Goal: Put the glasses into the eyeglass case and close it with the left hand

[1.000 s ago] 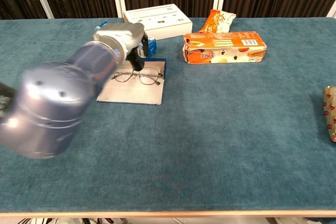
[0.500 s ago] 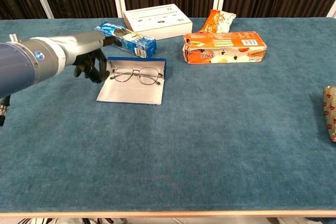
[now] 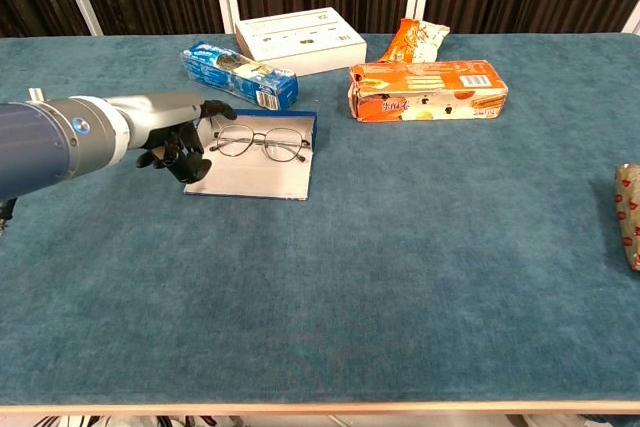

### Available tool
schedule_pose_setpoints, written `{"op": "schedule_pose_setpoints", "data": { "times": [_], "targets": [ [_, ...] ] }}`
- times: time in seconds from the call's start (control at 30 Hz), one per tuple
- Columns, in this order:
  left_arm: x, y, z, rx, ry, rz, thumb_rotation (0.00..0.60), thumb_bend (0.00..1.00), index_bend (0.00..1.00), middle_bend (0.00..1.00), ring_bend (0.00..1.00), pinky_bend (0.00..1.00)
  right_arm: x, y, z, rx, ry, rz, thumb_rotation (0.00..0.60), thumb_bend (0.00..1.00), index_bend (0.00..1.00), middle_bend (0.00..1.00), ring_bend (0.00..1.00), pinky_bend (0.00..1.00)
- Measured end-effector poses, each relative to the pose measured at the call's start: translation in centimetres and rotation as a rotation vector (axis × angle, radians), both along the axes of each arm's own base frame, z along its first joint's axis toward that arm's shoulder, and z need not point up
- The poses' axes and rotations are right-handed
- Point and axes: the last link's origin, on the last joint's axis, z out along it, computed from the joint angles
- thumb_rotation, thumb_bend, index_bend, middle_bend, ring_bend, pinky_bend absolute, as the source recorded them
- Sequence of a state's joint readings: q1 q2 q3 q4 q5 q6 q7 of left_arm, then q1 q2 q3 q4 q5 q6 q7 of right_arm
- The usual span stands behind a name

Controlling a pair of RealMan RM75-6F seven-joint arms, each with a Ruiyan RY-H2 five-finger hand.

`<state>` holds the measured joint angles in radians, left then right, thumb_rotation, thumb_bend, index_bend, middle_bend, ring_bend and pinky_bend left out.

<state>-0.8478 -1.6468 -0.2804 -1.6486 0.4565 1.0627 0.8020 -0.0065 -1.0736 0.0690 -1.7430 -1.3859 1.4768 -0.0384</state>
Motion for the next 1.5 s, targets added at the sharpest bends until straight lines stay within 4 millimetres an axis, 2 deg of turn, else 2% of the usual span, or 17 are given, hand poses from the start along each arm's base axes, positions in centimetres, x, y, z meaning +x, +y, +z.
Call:
{"op": "schedule_pose_setpoints", "data": {
  "times": [0.4,0.8,1.5],
  "targets": [
    [0.6,1.0,-2.1,-0.015,0.022,0.008,0.6,0.54,0.0,0.76,0.79,0.8,0.0,0.0,0.0,0.0,0.0,-0.005,0.6,0.16,0.07,0.0,0.1,0.16],
    [0.7,1.8,-3.1,0.002,0.036,0.024,0.6,0.54,0.0,0.76,0.79,0.8,-0.1,0.0,0.1,-0.001,0.001,-0.005,0.6,0.16,0.07,0.0,0.1,0.16],
    [1.3,1.4,-4.1,0.0,0.057,-0.008,0.6,0.54,0.0,0.76,0.79,0.8,-0.1,0.0,0.1,-0.006,-0.002,-0.007,0.6,0.17,0.07,0.0,0.1,0.16]
  ]
}}
